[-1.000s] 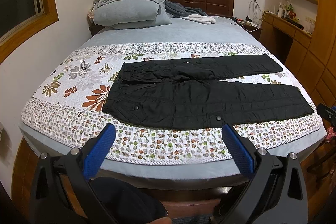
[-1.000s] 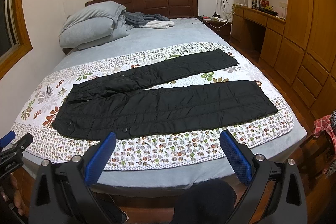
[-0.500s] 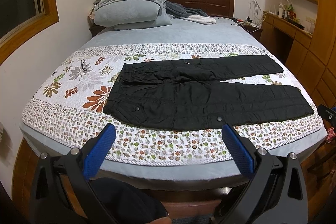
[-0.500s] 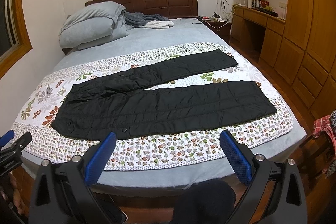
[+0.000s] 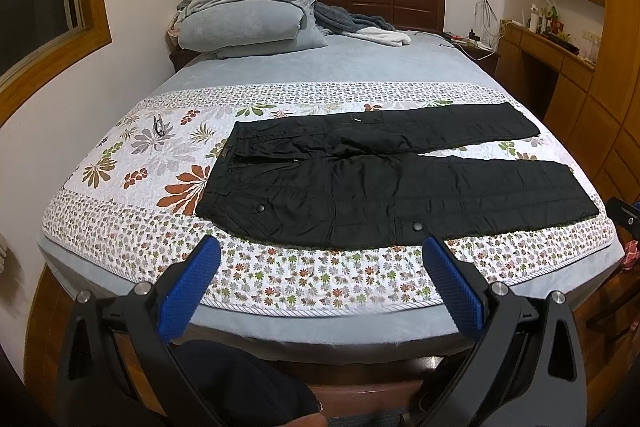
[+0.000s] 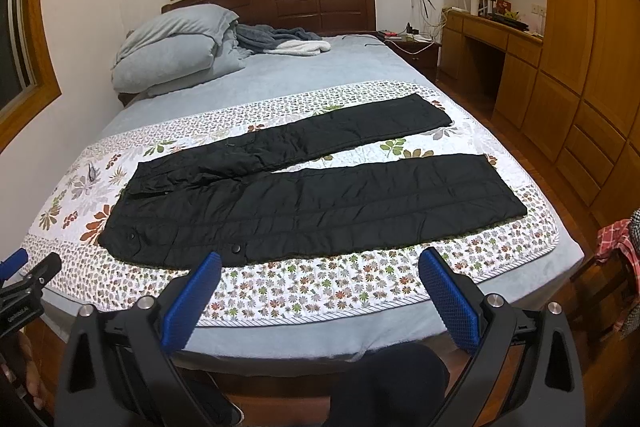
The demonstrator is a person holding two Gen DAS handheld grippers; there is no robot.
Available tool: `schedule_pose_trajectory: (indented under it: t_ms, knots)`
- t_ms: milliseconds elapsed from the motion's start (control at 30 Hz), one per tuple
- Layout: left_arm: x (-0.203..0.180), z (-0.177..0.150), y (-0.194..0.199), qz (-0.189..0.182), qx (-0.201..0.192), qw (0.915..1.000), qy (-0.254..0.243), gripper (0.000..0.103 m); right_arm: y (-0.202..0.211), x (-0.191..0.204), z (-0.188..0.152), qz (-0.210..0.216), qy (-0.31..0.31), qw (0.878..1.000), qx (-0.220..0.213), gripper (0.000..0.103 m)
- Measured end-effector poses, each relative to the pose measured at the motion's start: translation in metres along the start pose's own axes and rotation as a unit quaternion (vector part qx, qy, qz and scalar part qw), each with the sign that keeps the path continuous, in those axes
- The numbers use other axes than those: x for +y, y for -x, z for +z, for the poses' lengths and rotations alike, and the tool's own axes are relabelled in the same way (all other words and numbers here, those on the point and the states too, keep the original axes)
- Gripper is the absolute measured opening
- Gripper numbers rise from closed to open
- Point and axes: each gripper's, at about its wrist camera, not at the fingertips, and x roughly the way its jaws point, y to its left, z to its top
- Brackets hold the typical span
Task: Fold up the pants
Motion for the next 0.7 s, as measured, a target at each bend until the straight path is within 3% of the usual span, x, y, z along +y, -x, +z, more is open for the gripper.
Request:
schedule_pose_trajectory:
  t_ms: [700]
  knots:
    - [0.0029,0.0007,0.0022,0.005,-0.006,1.0000,-0.002,0.100,0.0031,-0.0008,0.0033,0.001,0.003,1.000,-0.003,0.100]
